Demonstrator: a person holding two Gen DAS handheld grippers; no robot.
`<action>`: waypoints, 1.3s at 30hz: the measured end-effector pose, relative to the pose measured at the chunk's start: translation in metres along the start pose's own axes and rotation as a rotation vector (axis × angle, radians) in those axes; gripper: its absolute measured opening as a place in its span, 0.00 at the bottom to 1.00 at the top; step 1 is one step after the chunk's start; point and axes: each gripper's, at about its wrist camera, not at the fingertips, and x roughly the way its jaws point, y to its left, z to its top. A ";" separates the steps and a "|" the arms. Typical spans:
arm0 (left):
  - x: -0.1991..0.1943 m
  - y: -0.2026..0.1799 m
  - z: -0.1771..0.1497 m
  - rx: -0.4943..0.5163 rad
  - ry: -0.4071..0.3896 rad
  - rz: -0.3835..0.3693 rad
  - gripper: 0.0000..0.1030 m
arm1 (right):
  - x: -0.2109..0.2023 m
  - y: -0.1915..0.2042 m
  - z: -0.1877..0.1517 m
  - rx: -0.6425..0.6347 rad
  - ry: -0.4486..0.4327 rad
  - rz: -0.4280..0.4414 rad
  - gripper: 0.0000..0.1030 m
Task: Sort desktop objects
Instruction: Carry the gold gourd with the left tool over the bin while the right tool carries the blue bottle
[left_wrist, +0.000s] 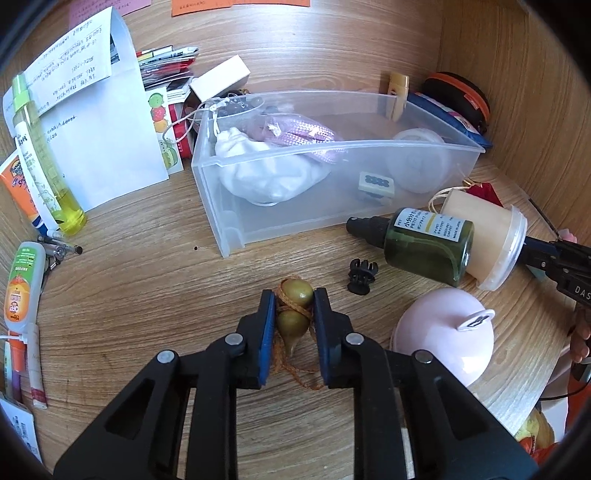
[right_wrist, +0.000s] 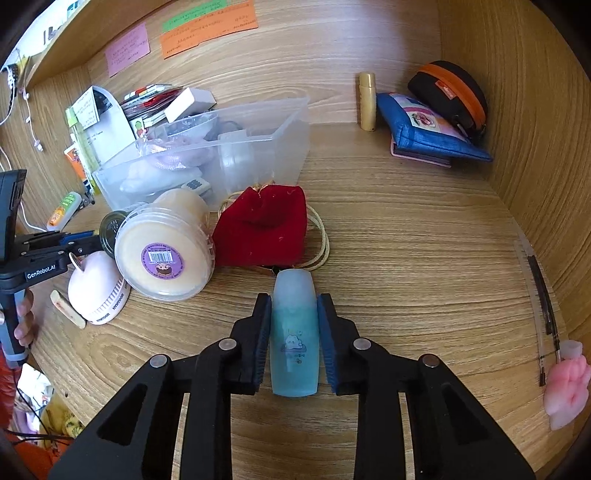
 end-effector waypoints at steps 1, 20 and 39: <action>-0.001 0.001 0.000 -0.004 -0.006 0.001 0.19 | -0.002 -0.002 0.001 0.008 -0.003 0.002 0.22; -0.062 0.002 0.036 -0.058 -0.206 -0.016 0.19 | -0.025 0.034 0.068 -0.054 -0.129 0.138 0.22; -0.086 0.008 0.128 -0.108 -0.358 -0.098 0.19 | -0.008 0.084 0.159 -0.130 -0.184 0.253 0.22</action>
